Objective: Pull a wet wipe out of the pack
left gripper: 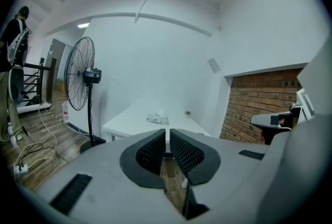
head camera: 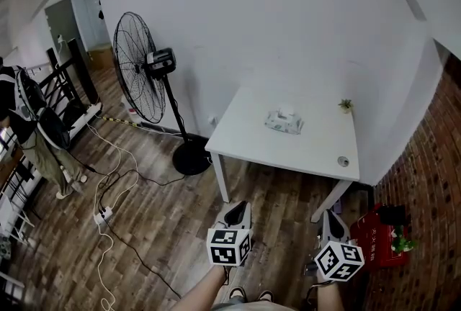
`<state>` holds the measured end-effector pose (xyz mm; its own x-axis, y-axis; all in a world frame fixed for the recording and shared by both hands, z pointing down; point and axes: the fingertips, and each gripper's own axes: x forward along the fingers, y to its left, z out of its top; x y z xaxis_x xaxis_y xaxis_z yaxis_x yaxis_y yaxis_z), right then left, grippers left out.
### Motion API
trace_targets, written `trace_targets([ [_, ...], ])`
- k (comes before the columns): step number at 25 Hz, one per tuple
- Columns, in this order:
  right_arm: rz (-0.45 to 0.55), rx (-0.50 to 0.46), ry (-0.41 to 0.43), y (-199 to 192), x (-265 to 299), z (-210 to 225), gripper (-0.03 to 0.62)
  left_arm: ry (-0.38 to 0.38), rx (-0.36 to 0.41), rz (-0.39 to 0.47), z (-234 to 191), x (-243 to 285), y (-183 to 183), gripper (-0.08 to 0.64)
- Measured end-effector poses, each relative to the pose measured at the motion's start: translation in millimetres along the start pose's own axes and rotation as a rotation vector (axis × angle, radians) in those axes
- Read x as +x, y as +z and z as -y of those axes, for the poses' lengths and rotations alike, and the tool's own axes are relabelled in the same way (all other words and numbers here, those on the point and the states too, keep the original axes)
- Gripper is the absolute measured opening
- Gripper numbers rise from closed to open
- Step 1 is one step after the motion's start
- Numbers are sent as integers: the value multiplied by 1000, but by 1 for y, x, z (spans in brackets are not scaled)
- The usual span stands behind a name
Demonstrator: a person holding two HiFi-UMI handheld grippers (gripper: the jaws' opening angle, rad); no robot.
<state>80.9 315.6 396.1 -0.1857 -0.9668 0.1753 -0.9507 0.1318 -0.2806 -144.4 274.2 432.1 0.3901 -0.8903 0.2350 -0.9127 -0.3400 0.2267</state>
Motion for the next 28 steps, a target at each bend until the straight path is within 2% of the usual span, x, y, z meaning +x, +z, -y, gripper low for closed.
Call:
trace_targets([
  [2,-8,1,-2,-2,-1,-1,2,-9,-1,-5,0,-1,0,23],
  [3,-11,3,-3,-3,-1,-2,2,-17,-4,-9,0,-1,-1,92],
  [4,-13,4,-5,-3,-2,-3,2,-22,-6,-13,0,-1,-1,115],
  [9,-15,10,-14,-6,-4,-5,2,-18,-4,-15,-5,-4,-2,120],
  [15,-11,19,-34,-9,-7,-8,2,-12,6,1,-15,-8,1,164],
  [24,1,45,-91,-20,-11,-23,2,-36,33,-2,-43,-18,5,166],
  [28,-7,58,-116,-29,-15,-28,2,-36,21,-11,-59,-17,2,165],
])
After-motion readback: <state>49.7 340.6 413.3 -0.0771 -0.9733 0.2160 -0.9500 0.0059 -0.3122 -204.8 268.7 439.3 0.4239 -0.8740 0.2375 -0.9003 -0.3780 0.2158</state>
